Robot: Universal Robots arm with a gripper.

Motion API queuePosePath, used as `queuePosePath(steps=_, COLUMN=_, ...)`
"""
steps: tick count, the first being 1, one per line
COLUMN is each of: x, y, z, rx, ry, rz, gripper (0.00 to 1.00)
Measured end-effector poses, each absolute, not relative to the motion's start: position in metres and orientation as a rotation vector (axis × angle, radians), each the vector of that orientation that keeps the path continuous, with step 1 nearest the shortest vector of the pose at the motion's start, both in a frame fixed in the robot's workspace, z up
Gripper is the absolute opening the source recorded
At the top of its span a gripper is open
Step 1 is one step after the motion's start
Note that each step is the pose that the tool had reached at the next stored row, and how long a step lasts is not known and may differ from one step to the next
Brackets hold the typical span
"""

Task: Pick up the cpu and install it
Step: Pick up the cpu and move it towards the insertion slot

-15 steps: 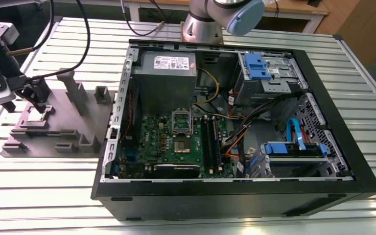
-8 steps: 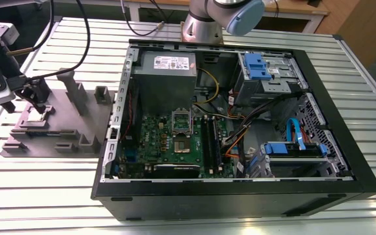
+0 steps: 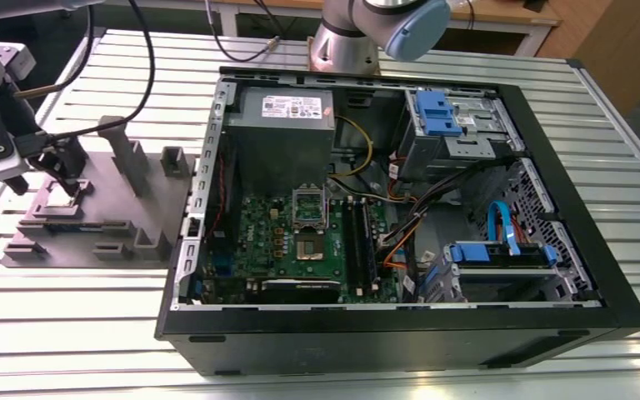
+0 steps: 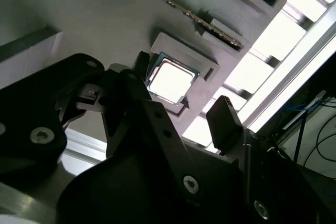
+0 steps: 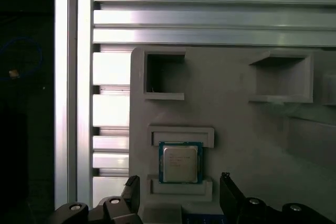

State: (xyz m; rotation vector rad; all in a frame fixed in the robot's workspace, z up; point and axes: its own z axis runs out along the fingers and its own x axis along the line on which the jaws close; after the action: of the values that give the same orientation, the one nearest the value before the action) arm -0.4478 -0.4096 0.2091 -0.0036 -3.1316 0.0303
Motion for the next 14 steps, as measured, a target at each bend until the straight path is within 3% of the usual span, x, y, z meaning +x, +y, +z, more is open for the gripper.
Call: queuePosePath(steps=14, x=-0.445, y=-0.402, z=0.192, rx=-0.046, ry=-3.131, rz=0.027, gripper=0.71)
